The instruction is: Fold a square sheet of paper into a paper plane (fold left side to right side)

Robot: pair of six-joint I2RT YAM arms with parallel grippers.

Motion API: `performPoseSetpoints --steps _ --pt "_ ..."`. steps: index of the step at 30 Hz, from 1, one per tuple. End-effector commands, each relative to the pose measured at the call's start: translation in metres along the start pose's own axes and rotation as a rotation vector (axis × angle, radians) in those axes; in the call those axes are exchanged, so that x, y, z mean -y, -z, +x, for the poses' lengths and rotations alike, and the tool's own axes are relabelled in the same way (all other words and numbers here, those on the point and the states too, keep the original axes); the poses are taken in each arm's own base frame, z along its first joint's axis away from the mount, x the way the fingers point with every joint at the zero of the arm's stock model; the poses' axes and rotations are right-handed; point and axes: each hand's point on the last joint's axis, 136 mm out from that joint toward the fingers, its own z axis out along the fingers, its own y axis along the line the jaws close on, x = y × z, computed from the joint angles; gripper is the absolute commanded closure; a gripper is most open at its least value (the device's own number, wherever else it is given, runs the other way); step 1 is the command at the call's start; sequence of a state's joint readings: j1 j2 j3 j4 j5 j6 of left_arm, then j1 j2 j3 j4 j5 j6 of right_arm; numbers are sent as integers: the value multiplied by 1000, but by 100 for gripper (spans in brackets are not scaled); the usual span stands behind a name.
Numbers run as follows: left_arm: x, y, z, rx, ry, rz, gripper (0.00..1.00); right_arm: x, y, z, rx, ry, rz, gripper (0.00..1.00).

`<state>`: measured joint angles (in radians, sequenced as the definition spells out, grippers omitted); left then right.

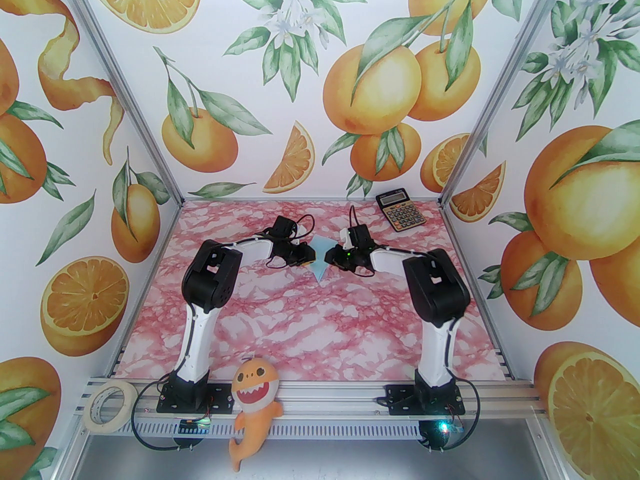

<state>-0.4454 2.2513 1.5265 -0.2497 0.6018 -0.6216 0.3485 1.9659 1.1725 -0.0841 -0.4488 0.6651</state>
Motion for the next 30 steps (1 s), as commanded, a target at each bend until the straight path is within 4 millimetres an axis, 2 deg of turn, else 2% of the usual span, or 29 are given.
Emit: performPoseSetpoints --steps 1,5,9,13,22,30 --pt "-6 -5 2 5 13 -7 80 -17 26 0 44 39 11 71" --pt "-3 -5 2 9 13 -1 80 -40 25 25 -17 74 -36 85" --pt "-2 -5 3 9 11 2 80 -55 7 53 -103 68 -84 95" --pt "-2 -6 4 8 13 4 80 -57 -12 69 -152 47 -89 97" --pt "0 -5 4 5 7 10 80 -39 -31 72 -181 19 -20 99" --pt "1 -6 4 2 2 13 80 -23 -29 66 -169 -1 4 99"
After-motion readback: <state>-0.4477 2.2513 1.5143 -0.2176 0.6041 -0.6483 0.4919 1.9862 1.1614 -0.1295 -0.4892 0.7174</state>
